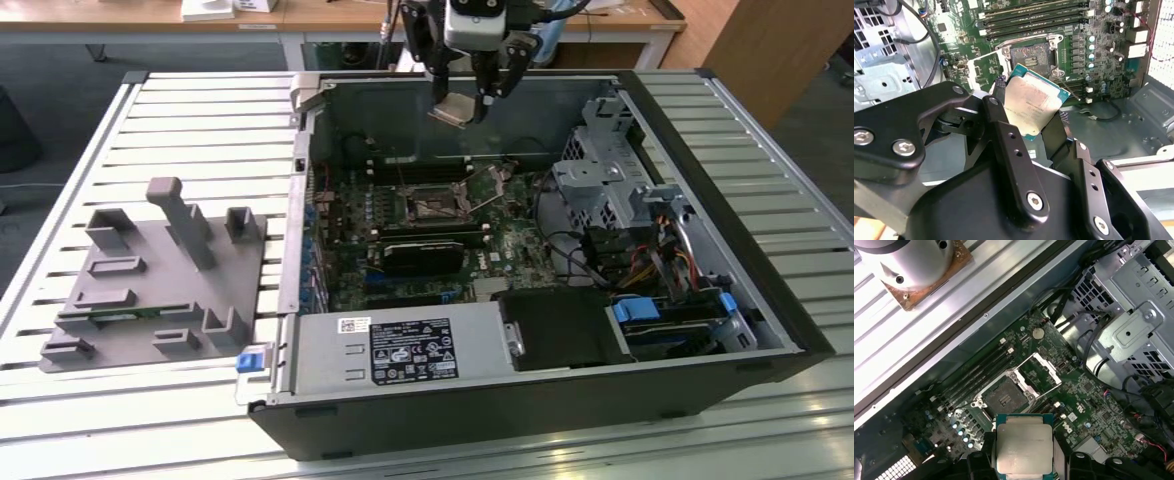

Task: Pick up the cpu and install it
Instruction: 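Place the cpu into insertion slot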

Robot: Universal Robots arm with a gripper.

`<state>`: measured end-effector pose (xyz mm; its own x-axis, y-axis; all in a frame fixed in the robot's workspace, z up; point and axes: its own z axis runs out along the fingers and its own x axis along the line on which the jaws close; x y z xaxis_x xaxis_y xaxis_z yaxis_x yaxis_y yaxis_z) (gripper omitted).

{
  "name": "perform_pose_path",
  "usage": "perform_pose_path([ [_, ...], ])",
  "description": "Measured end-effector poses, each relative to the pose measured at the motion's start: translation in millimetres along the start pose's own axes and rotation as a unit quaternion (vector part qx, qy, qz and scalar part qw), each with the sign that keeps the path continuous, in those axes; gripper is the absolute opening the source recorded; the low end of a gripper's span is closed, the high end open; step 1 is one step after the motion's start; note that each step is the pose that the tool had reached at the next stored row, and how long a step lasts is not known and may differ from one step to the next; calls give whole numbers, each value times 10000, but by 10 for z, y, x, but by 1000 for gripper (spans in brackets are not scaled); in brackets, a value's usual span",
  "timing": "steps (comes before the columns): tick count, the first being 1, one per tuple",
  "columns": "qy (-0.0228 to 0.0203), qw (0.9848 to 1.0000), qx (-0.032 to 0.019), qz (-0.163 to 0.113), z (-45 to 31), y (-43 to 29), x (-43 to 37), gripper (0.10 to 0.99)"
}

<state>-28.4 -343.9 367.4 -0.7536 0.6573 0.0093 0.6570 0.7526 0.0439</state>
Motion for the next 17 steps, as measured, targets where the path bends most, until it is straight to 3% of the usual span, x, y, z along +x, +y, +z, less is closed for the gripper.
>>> perform_pose_path([
  [8, -16, 9993, -4, 374, 4, 0, 0, 541],
  [17, -34, 9970, -7, 773, 7, 0, 0, 541],
])
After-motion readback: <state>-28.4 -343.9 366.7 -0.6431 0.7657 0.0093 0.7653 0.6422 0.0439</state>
